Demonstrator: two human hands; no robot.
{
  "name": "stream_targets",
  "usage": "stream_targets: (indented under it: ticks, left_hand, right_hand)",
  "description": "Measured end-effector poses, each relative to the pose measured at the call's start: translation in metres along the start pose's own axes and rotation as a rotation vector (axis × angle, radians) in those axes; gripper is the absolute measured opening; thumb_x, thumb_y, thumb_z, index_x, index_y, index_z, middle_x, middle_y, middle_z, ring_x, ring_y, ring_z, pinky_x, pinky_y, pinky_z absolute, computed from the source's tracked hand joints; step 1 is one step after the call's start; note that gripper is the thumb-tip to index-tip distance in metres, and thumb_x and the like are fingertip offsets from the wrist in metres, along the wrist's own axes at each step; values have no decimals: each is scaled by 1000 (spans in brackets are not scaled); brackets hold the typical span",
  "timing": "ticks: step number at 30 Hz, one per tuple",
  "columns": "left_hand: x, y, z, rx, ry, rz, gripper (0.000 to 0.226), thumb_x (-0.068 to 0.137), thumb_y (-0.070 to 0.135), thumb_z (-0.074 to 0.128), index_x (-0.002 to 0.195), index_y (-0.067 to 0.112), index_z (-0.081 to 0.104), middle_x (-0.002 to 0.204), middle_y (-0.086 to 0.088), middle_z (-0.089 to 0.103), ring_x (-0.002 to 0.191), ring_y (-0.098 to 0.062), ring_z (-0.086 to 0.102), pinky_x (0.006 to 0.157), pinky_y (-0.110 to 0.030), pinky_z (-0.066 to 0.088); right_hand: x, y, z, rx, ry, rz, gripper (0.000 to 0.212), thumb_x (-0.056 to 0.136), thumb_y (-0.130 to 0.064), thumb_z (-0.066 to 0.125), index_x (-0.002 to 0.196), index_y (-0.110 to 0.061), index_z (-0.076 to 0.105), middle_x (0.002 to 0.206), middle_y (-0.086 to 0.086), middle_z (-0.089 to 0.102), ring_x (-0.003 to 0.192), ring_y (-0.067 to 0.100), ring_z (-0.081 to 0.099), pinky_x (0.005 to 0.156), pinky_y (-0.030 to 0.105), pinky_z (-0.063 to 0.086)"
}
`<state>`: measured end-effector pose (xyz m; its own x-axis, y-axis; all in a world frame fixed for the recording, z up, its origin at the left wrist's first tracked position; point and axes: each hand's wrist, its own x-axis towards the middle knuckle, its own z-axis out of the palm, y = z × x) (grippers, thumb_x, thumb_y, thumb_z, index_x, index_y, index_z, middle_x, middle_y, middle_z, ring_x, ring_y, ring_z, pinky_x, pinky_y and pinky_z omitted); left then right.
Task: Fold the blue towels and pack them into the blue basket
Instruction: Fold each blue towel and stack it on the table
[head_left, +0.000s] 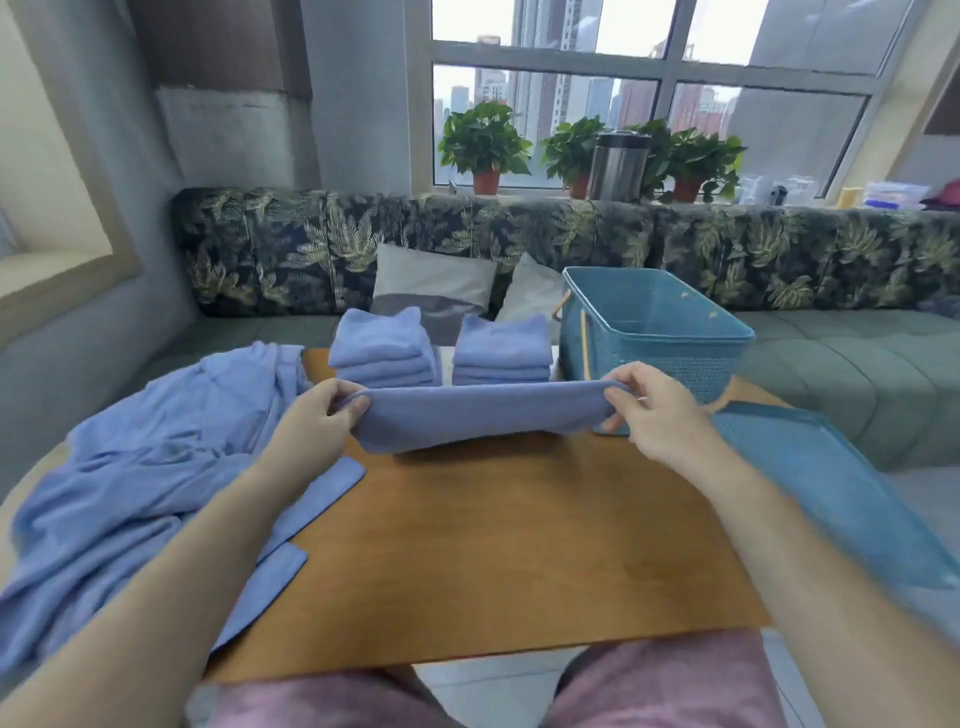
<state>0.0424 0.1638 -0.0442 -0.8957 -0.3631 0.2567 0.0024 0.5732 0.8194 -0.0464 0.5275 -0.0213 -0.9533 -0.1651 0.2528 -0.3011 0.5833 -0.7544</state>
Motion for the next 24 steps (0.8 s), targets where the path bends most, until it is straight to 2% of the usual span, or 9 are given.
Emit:
stream_targets:
  ticks: [2, 4, 7, 10, 13, 18, 21, 24]
  left_hand:
    - [-18, -29, 19, -15, -25, -56, 12, 102, 22, 57, 93, 20, 66, 93, -1, 67, 86, -15, 60, 70, -24, 44]
    - [-32, -52, 33, -34, -30, -107, 13, 101, 26, 59, 90, 24, 66, 89, 0, 66, 82, -16, 58, 71, -27, 45]
    - [-42, -74, 47, -55, -50, -149, 12, 100, 30, 60, 90, 28, 66, 90, 4, 66, 84, -14, 58, 79, -34, 47]
    - [-47, -79, 52, -87, -57, -165, 11, 100, 30, 60, 90, 32, 64, 91, 8, 67, 83, -7, 57, 73, -23, 44]
    - [-47, -81, 51, -104, -48, -155, 9, 100, 30, 61, 92, 31, 65, 91, 10, 69, 78, -1, 57, 68, -11, 42]
    - [-49, -88, 48, -56, -45, -125, 14, 99, 36, 60, 99, 23, 66, 88, 8, 71, 77, 1, 58, 71, -22, 42]
    - [-51, -85, 50, 14, -44, -91, 14, 101, 36, 58, 93, 25, 63, 79, 8, 65, 69, 5, 55, 67, -22, 40]
    - [-52, -83, 51, 45, -43, -59, 17, 102, 34, 56, 89, 24, 61, 72, 5, 60, 64, 2, 53, 62, -16, 38]
  right_hand:
    - [-23, 34, 22, 27, -74, 67, 23, 102, -16, 52, 90, -35, 58, 78, 8, 72, 67, 23, 73, 53, 27, 42]
    - [-43, 56, 39, 78, -115, 132, 25, 104, -18, 50, 89, -37, 56, 75, 4, 70, 67, 28, 74, 51, 32, 43]
    - [-61, 72, 54, 113, -123, 164, 14, 104, -17, 53, 96, -28, 57, 72, -1, 68, 66, 24, 74, 52, 33, 44]
    - [-71, 81, 58, 89, -121, 163, 5, 102, -25, 57, 101, -27, 62, 74, -1, 73, 68, 11, 72, 61, 32, 43]
    - [-73, 85, 59, 49, -117, 171, 12, 104, -29, 55, 99, -25, 65, 69, -1, 74, 53, -2, 60, 61, 28, 39]
    - [-71, 86, 59, 32, -106, 182, 17, 105, -30, 51, 95, -27, 64, 67, -1, 73, 48, -1, 54, 61, 28, 39]
    - [-72, 88, 59, 32, -97, 189, 19, 106, -29, 49, 94, -26, 64, 66, -1, 73, 48, 0, 52, 62, 29, 41]
    - [-72, 90, 60, 44, -89, 195, 21, 106, -29, 48, 93, -24, 65, 65, 0, 73, 48, 1, 51, 63, 31, 42]
